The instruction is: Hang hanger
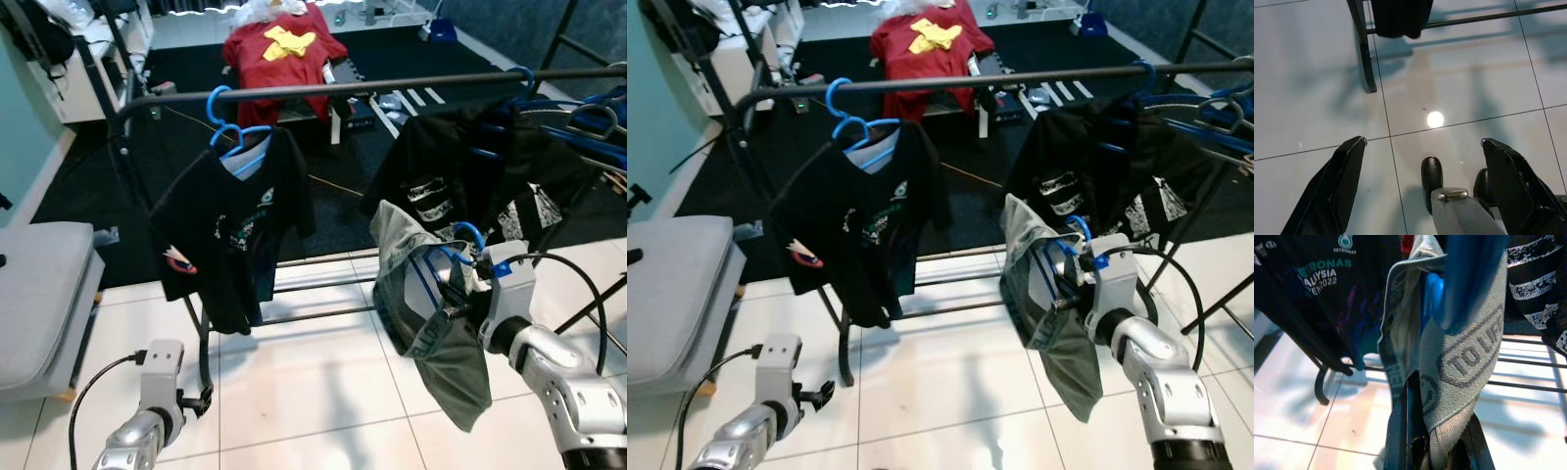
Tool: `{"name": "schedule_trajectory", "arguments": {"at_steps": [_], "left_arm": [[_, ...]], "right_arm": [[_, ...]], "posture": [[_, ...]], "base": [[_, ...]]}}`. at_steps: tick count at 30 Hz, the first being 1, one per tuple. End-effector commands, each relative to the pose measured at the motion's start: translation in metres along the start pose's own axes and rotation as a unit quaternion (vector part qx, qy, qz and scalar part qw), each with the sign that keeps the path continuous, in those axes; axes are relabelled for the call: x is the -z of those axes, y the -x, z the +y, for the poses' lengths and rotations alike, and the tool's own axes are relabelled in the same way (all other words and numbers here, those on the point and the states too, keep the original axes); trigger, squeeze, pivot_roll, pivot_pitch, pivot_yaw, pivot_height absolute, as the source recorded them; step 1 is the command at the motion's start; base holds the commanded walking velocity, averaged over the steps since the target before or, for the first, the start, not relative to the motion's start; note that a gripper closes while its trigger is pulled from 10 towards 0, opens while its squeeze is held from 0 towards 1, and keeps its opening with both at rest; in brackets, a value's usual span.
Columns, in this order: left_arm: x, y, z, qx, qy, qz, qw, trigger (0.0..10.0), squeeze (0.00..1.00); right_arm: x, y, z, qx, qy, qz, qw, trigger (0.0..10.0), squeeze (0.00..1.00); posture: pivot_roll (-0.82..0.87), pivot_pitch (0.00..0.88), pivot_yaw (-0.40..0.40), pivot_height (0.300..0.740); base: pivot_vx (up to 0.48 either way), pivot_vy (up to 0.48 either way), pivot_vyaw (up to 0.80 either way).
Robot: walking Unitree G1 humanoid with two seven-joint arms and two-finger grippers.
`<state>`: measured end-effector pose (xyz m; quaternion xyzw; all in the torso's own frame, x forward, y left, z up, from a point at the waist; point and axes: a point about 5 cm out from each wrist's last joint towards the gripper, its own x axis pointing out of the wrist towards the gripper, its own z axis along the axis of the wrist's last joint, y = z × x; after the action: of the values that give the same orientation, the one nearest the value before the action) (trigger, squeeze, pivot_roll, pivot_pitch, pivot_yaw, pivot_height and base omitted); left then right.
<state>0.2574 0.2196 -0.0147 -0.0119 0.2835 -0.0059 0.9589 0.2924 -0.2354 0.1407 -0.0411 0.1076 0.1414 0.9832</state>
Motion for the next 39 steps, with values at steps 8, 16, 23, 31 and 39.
{"name": "schedule_trajectory", "arguments": {"at_steps": [8,16,23,31,39], "left_arm": [[-0.016,0.005,-0.011,0.012,0.005,-0.028,1.0,10.0,0.0],[-0.019,0.006,-0.018,0.016,0.009,-0.035,0.999,10.0,0.0],[-0.02,0.008,-0.017,0.006,0.014,-0.028,0.999,10.0,0.0],[-0.018,0.012,0.002,-0.058,0.017,-0.029,0.998,10.0,0.0],[-0.013,0.017,0.017,-0.086,0.018,-0.022,0.996,10.0,0.0]], "right_arm": [[-0.017,-0.004,0.01,-0.008,0.024,-0.037,0.999,10.0,0.0],[-0.025,-0.004,0.004,0.009,0.024,-0.049,0.998,10.0,0.0],[-0.026,-0.003,0.006,0.007,0.027,-0.051,0.998,10.0,0.0],[-0.029,-0.002,0.005,0.003,0.032,-0.049,0.998,10.0,0.0],[-0.036,-0.001,0.018,-0.047,0.034,-0.067,0.996,10.0,0.0]], "posture": [[-0.06,0.146,0.005,0.74],[-0.06,0.147,0.002,0.74],[-0.06,0.148,0.002,0.74],[-0.07,0.149,0.003,0.74],[-0.06,0.148,0.003,0.74]], "base": [[0.465,0.0,0.25],[0.48,0.0,0.28],[0.379,0.0,0.0],[0.0,0.0,0.0],[0.0,0.0,0.0]]}}
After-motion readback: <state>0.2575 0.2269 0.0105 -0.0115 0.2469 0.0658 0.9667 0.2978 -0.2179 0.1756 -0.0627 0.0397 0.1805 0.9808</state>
